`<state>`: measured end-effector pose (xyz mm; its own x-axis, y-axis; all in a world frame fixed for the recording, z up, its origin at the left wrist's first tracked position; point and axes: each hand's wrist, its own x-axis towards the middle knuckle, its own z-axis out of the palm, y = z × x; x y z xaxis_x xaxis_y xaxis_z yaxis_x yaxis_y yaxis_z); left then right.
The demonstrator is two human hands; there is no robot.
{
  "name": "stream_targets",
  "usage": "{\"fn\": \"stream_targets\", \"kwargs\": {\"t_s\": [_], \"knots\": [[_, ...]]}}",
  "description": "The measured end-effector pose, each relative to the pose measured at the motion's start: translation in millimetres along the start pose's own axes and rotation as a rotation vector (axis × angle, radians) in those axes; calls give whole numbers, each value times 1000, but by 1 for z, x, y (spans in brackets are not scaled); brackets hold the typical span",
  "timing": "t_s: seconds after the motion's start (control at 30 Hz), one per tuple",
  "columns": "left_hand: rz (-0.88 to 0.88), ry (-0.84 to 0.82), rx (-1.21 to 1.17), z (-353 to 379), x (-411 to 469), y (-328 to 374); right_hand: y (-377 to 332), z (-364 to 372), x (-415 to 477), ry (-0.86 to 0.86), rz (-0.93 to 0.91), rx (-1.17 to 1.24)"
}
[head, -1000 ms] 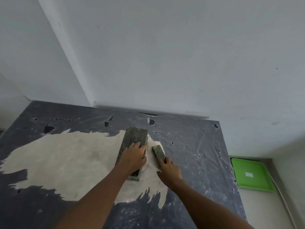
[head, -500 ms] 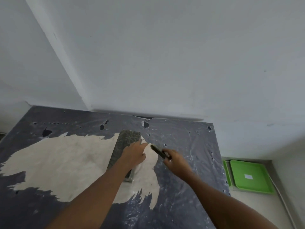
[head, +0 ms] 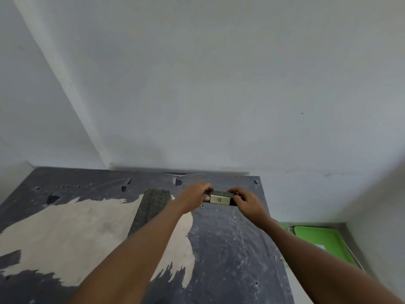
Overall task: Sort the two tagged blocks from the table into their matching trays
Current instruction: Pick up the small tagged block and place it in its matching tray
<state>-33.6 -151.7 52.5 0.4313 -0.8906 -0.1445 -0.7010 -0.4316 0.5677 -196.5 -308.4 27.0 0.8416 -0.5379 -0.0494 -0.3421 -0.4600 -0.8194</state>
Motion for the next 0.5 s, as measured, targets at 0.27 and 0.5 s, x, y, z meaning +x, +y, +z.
{"fn": "stream_targets", "kwargs": {"t_s": [0.27,0.5], "knots": [[-13,-37,64,-5,13,20,0,-27,0,-44,-425,-629],[-16,-51,56,-6,19,22,4,-33,-1,0,-516,-768]]}}
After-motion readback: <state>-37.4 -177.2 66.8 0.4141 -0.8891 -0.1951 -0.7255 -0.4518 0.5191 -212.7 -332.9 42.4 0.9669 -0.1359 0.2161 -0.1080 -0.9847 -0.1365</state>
